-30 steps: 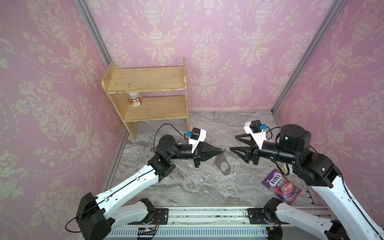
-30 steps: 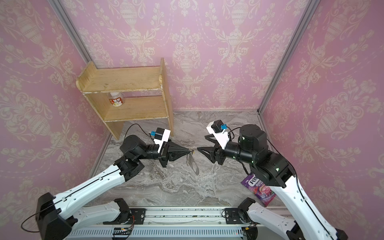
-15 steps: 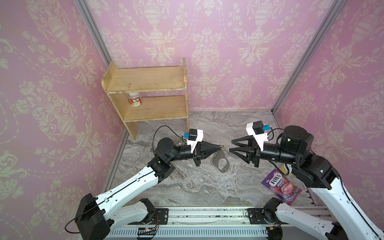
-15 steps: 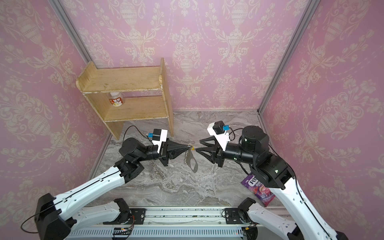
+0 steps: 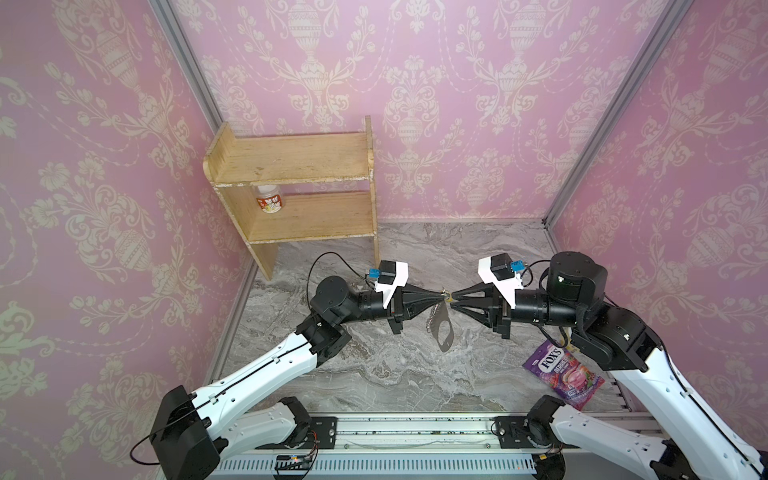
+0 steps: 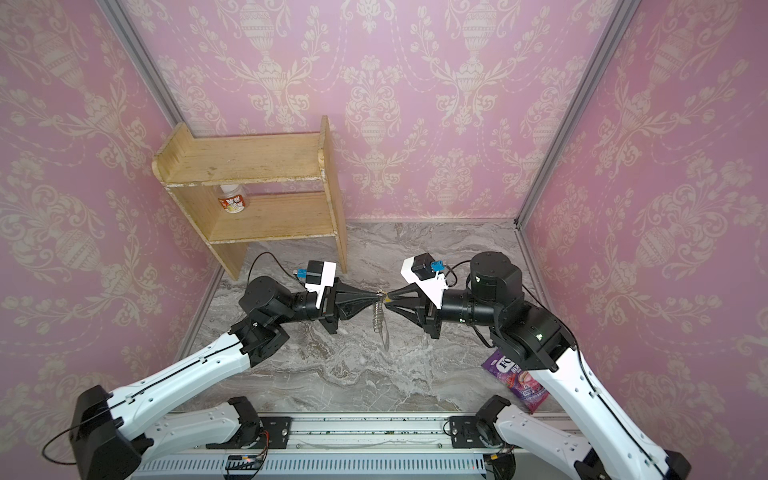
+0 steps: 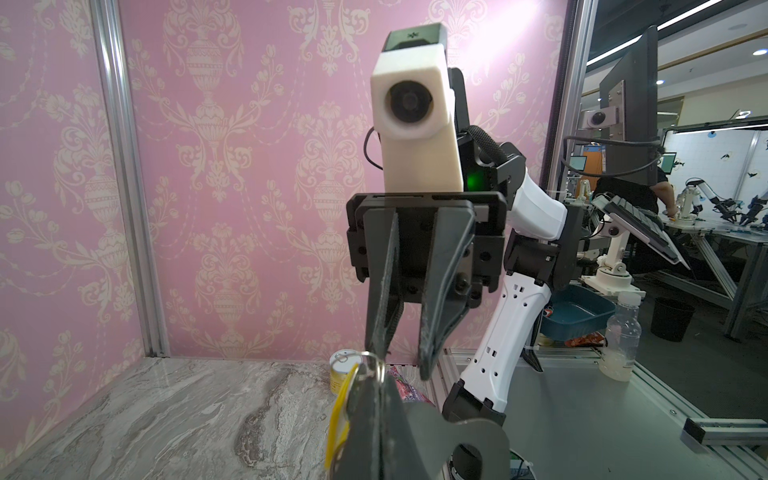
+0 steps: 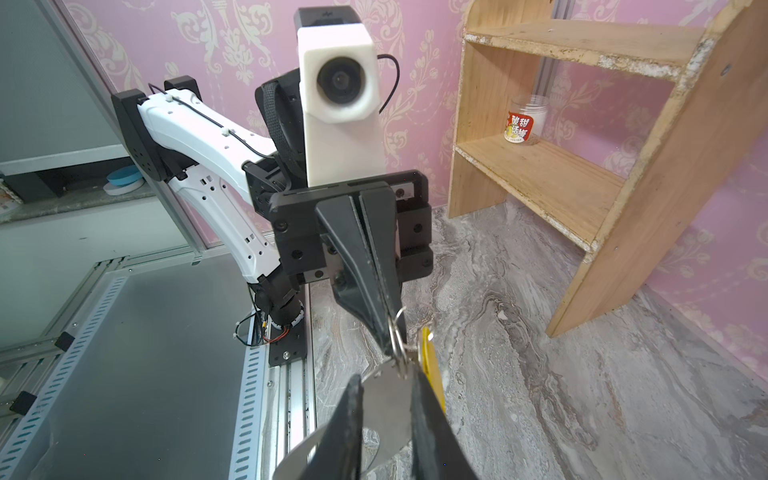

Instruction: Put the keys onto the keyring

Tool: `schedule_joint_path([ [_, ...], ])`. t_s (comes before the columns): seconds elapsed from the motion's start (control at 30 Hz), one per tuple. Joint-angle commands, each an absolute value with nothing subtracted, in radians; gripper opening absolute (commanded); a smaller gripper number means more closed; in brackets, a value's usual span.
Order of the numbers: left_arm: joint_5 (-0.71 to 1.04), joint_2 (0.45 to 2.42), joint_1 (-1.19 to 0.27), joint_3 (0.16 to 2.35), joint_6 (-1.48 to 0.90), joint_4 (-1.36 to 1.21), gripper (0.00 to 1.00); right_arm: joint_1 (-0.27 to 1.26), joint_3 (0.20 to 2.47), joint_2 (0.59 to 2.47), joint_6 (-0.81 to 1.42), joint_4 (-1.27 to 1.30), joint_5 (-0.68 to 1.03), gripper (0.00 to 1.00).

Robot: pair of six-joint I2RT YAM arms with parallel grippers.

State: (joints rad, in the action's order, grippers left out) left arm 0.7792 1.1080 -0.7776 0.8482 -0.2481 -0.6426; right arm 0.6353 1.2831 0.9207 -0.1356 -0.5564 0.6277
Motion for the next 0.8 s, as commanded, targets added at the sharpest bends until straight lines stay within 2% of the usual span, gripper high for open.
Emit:
schedule_joint_path([
  [0.0, 0.804, 1.117, -0.790, 0.879, -0.221, -0.668, 0.00, 0.644, 1.273, 0.912, -0.167, -0.523, 0.614, 0.20],
  [0.77, 0.799, 1.100, -0.796, 0.871, -0.192, -0.660, 0.00, 0.669, 1.292, 0.947, -0.154, -0.549, 0.603, 0.04],
])
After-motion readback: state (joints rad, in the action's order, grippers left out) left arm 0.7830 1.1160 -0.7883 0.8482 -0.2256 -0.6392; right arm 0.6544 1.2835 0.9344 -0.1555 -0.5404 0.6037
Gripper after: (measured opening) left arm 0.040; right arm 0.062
